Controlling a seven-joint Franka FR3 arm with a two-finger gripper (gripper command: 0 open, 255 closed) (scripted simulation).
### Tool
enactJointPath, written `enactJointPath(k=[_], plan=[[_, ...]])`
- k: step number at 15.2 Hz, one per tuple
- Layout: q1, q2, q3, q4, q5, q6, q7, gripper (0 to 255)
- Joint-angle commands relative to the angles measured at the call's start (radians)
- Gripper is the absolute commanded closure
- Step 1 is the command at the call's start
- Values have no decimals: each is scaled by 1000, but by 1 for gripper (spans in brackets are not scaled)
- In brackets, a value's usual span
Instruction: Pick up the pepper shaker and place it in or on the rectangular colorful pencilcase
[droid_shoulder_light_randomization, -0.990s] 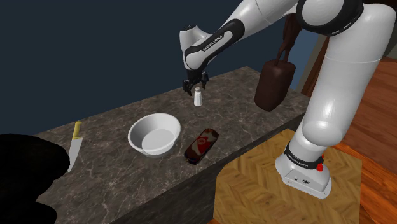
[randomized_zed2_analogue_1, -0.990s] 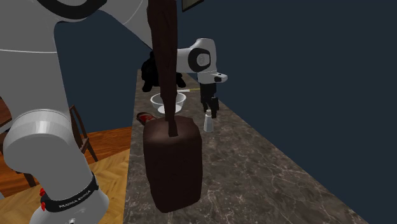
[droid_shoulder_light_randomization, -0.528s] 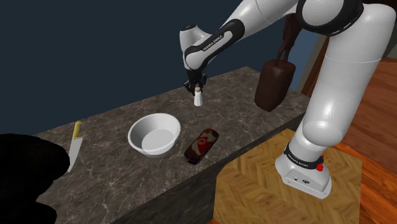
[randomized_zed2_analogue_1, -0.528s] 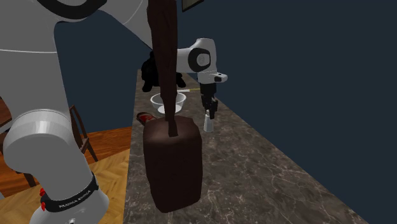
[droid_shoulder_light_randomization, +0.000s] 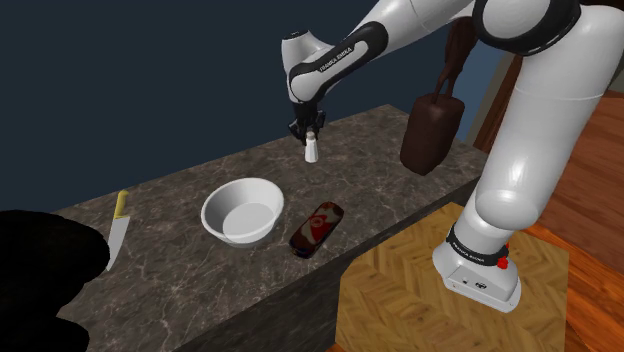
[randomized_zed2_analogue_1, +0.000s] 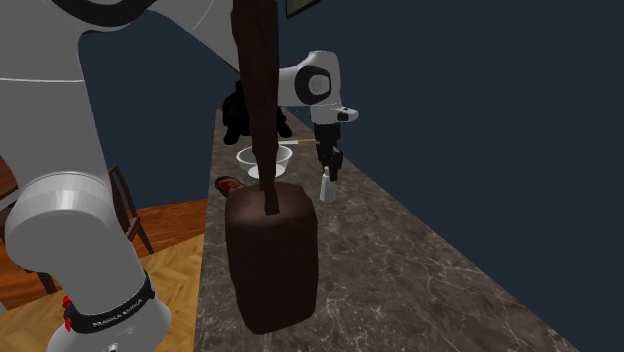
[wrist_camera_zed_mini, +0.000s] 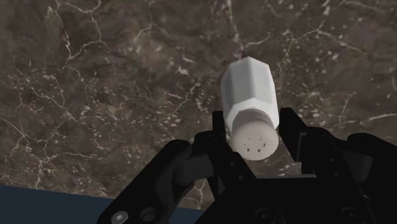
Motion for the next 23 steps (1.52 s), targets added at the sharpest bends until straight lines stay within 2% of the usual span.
enactJointPath(k=[1,18,19,23], plan=[[0,-11,1,14,3,-25,-4,255],[2,-85,4,156,24,-239,-36,255],[2,-86,4,157,24,-241,-37,255],[38,-186,40,51,32,-244,33,255]])
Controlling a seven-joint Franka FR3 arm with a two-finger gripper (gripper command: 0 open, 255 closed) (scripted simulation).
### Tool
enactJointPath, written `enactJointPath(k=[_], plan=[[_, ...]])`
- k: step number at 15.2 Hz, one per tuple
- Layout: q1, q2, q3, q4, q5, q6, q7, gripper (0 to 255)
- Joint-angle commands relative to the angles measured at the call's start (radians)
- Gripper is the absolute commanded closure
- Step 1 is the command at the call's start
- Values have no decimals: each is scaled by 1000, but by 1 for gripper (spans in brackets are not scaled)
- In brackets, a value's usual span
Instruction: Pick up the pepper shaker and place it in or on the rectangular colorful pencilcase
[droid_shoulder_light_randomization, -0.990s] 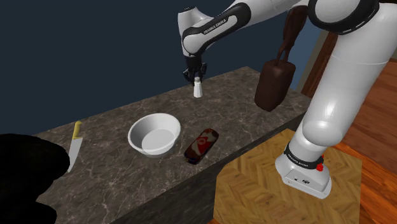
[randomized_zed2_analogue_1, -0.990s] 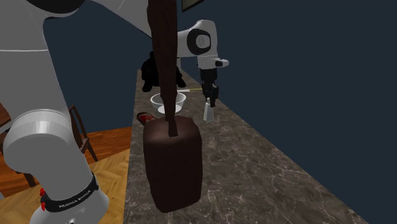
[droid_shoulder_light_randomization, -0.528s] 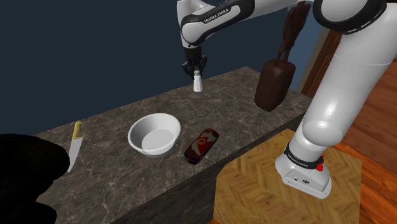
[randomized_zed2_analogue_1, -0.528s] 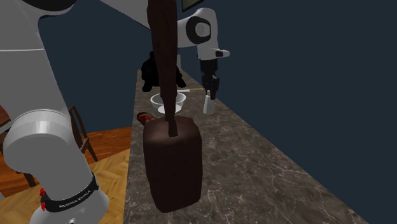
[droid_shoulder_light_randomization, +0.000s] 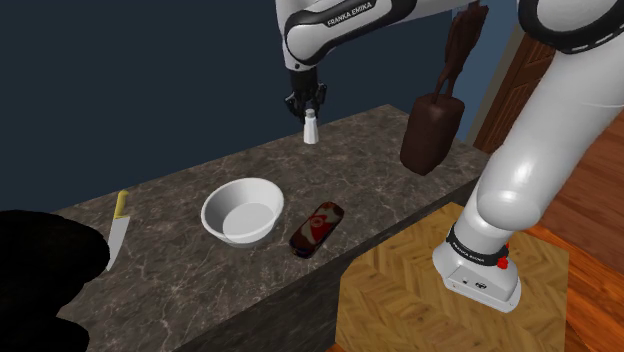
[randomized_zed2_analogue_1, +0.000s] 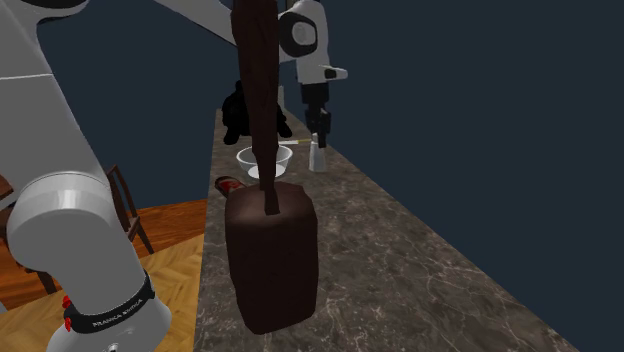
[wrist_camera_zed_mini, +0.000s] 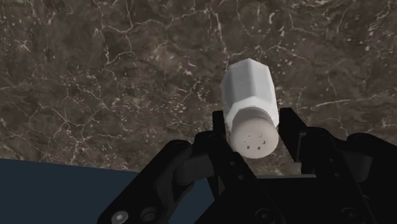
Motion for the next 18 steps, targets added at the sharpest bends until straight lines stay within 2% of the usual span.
enactJointPath(k=[1,9,18], plan=[[20,-53,21,-54,6,-3,39,255],[98,-219,112,-198,52,-40,183,255],[195,-346,236,-271,131,-105,359,255]])
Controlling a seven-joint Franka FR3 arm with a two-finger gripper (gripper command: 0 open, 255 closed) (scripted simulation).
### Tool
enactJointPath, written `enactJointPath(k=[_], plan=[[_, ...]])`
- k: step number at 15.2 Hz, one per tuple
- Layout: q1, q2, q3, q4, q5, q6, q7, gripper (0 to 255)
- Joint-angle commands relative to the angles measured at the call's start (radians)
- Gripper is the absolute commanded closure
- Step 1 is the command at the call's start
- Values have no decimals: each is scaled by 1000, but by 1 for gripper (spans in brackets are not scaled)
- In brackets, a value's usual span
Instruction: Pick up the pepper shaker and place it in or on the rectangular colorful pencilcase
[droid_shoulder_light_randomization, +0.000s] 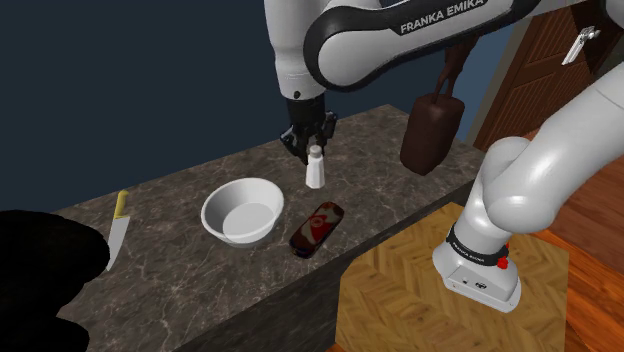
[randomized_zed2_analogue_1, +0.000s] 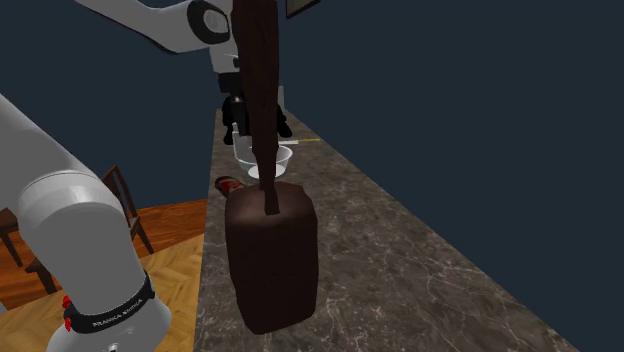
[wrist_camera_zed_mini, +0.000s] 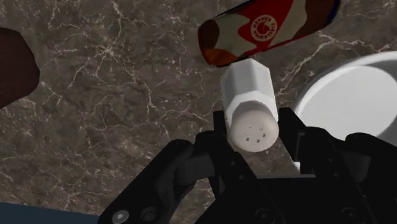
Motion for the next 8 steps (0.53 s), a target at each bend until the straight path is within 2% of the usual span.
enactJointPath(k=[1,3,8], plan=[[23,-25,30,-15,21,-12,43,255],[45,-41,62,-16,41,-28,87,255],[46,-30,69,-74,41,41,94,255]])
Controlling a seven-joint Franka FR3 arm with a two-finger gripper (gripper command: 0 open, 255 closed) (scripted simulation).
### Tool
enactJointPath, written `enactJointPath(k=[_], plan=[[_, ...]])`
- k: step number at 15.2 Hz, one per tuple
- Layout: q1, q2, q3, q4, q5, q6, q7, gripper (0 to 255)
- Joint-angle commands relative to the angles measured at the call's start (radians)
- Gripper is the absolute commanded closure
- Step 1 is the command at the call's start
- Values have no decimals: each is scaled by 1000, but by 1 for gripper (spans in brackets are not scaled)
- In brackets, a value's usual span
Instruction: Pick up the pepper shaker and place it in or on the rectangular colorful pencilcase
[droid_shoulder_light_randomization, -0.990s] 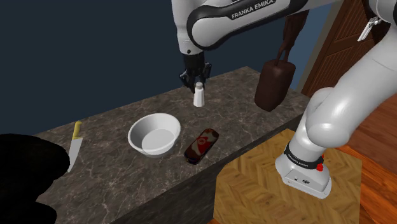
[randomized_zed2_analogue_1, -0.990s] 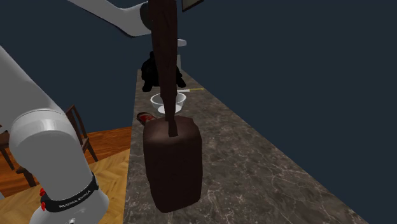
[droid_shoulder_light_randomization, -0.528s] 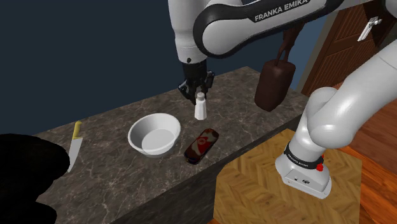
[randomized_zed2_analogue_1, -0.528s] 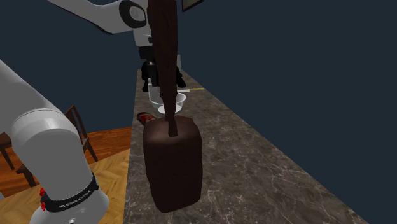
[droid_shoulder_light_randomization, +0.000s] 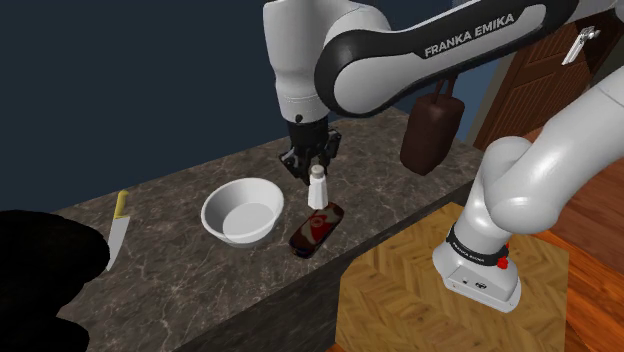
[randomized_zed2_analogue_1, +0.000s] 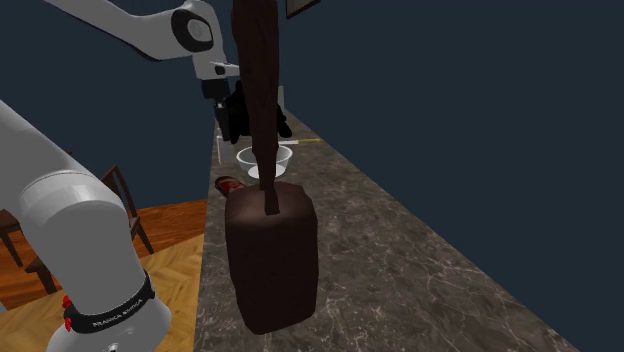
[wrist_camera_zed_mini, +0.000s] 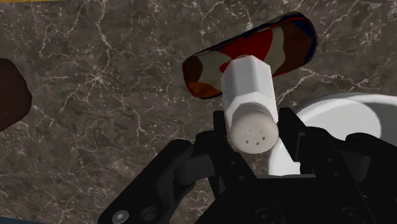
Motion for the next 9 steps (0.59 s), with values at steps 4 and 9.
enactJointPath(k=[4,9], plan=[[2,14,10,-57,0,71,11,255],[1,37,19,-106,-3,142,22,255]])
